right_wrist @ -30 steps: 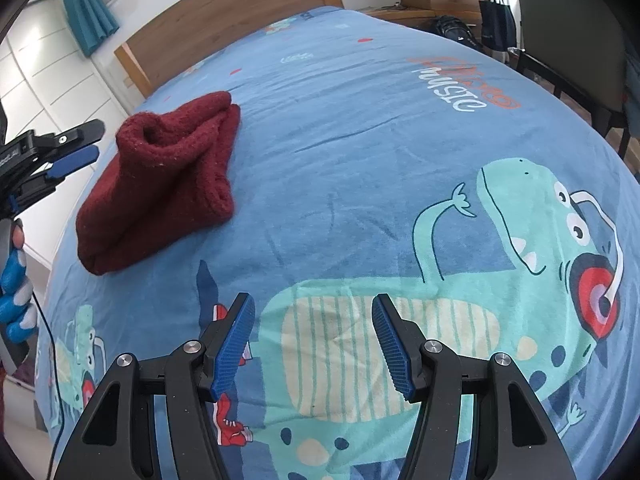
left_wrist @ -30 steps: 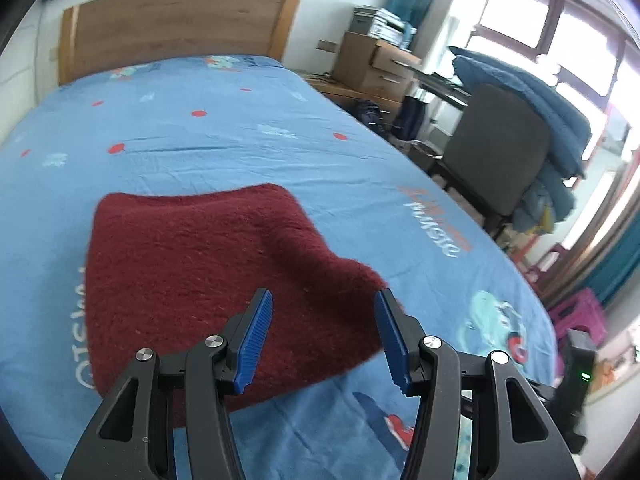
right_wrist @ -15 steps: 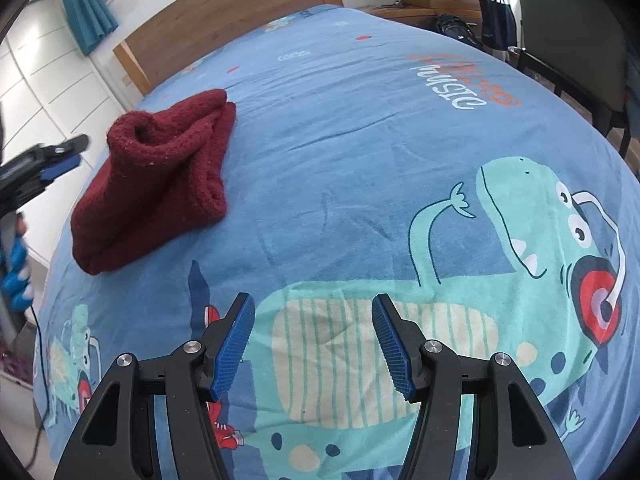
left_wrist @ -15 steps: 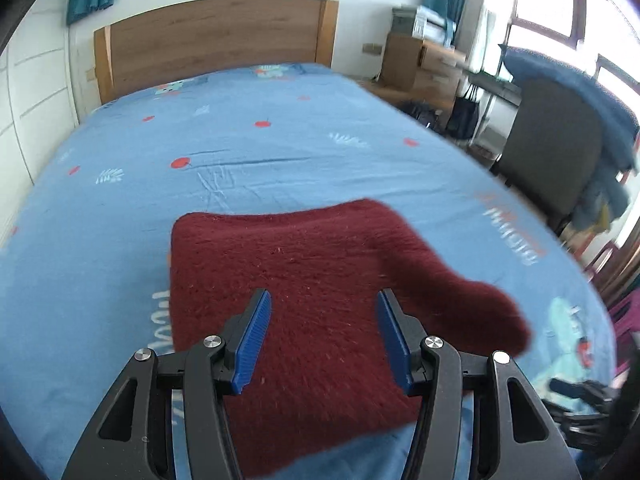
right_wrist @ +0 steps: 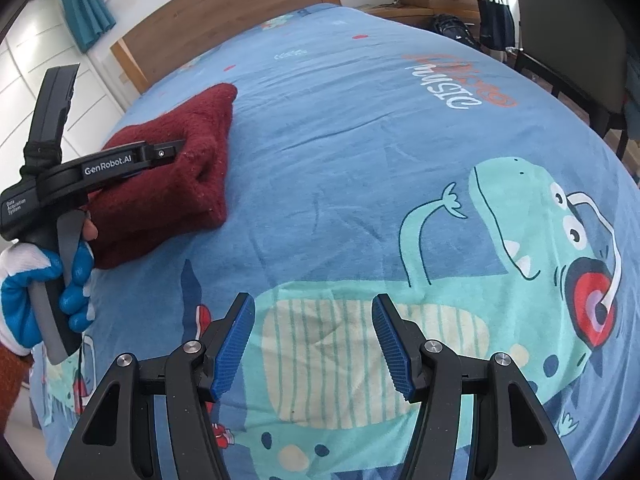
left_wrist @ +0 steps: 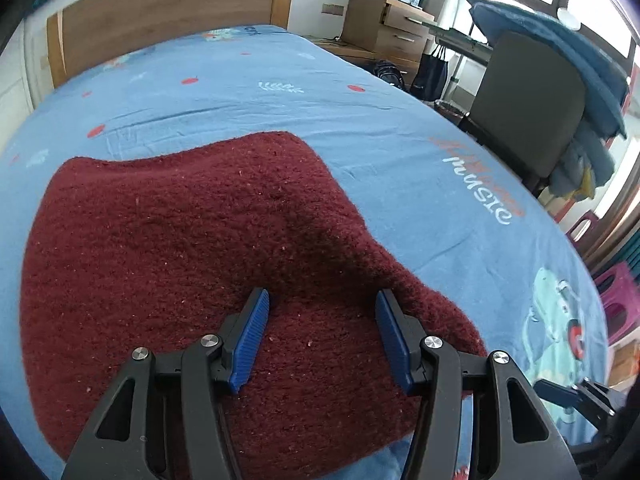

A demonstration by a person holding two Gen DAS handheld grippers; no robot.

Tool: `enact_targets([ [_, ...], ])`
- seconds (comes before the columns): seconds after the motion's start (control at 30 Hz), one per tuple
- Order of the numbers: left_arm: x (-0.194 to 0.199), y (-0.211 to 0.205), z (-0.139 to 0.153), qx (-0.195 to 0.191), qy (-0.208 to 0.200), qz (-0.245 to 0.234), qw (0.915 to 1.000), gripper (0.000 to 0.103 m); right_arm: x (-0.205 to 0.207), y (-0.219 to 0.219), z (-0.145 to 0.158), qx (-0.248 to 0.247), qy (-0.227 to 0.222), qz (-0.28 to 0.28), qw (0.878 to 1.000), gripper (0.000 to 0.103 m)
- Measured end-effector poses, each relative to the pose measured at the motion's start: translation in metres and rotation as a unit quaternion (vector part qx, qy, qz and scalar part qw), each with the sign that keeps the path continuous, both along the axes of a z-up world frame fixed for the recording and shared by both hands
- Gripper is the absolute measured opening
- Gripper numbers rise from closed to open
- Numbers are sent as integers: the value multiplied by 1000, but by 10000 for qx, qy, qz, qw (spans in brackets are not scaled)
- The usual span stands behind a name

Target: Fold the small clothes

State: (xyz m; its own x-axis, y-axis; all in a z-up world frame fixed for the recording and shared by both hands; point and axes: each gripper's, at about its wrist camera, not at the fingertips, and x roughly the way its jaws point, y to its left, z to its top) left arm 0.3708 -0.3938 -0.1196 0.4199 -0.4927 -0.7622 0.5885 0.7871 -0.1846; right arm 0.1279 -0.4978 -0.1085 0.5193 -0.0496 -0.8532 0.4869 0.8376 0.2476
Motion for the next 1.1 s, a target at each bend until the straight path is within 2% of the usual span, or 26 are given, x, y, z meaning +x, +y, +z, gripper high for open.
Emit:
enact_targets([
  [0.17,-5,39,29,-113,-197,-92,9997,48,14,5,12,-99,-86,177,9998,63],
  [0.33,-6,94,52,8,-615,173,9980,49,43,19,38,-286,-314,559,9975,63],
  [0.43,7,122,56,248,-772,401,9959,49,75,33,59,-388,-557,887,9937,63],
  [0.6,18,135,43,306,-672,412,9964,49,137,58,81,-372,-984,1389,9847,63],
  [0.7,19,132,29,304,-548,322,9975,49,170,67,70,-219,-955,1557,9829,63],
  [0.83,9,124,11,283,-466,248,9982,50,198,69,35,-256,-520,1643,9847,63],
  [0.9,-1,117,5,159,-398,227,9988,56,200,64,19,-370,-338,1632,9853,63],
  [0.97,-16,108,2,179,-472,199,9985,62,194,60,13,-430,-407,1651,9845,63],
  [1.1,-34,100,-2,177,-588,129,9980,65,180,55,6,-423,-394,1589,9856,63],
])
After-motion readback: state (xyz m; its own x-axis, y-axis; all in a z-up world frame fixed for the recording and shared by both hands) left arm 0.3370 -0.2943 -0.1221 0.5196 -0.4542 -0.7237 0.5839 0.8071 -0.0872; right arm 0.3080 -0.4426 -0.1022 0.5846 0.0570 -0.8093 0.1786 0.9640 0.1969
